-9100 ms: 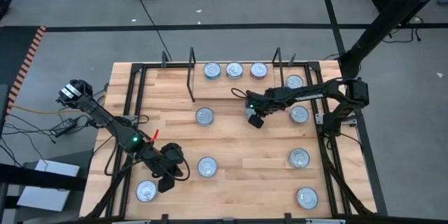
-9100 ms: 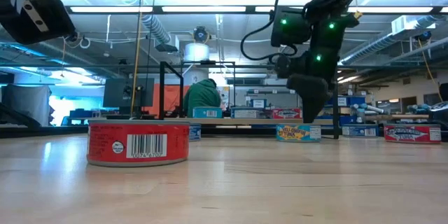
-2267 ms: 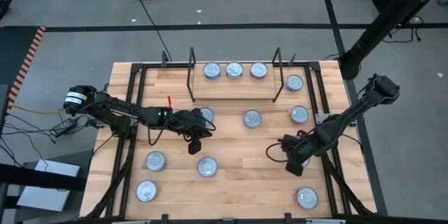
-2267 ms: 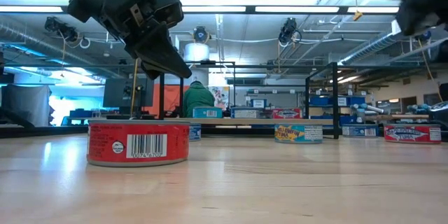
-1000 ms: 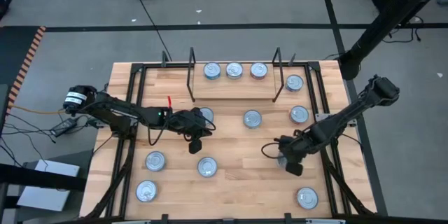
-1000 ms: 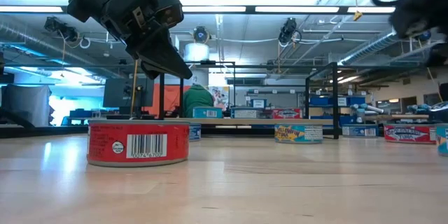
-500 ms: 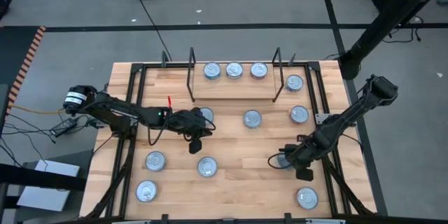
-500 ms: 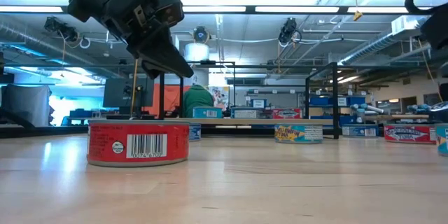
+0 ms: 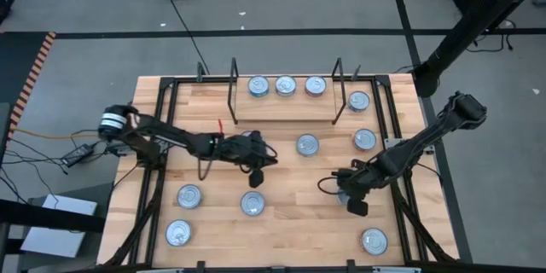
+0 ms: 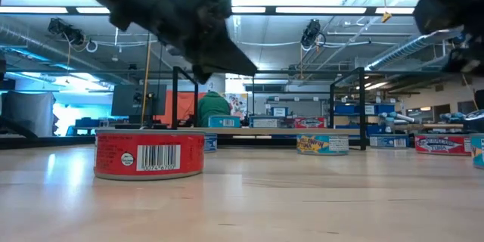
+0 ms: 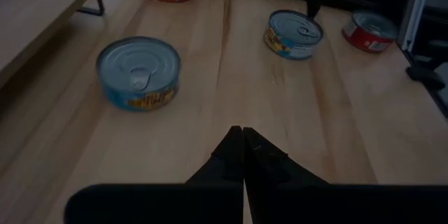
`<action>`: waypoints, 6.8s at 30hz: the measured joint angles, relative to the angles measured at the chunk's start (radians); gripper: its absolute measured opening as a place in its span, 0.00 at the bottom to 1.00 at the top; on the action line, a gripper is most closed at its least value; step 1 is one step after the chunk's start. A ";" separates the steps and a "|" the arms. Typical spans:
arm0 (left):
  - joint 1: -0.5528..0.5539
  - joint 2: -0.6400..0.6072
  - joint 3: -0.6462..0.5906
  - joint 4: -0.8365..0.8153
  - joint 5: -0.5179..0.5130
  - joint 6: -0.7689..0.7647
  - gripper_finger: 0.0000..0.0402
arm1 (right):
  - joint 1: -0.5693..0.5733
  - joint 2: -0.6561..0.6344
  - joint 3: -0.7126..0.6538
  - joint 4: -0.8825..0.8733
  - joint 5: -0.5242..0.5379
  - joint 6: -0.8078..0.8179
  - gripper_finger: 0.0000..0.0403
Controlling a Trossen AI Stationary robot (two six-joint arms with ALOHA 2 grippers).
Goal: Stack canned seafood by type on shelf
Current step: Put the yellow-blue tuna can on the shelf
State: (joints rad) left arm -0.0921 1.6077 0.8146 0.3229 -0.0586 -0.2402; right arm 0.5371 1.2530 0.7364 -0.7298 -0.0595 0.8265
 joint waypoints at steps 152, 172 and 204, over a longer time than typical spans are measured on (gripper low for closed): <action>-0.026 0.491 0.261 0.179 -0.018 0.074 0.00 | -0.218 0.303 0.107 0.538 0.125 -0.217 0.01; -0.026 0.455 0.257 0.074 0.112 0.183 0.00 | -0.270 0.304 0.168 0.487 0.148 -0.218 0.01; -0.077 -0.015 0.261 -0.532 0.105 -0.102 0.15 | -0.251 0.035 0.089 0.387 0.173 -0.355 0.01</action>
State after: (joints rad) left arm -0.1693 1.5929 1.0752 -0.2089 0.0460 -0.3423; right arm 0.2857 1.2884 0.8250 -0.3429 0.1139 0.4715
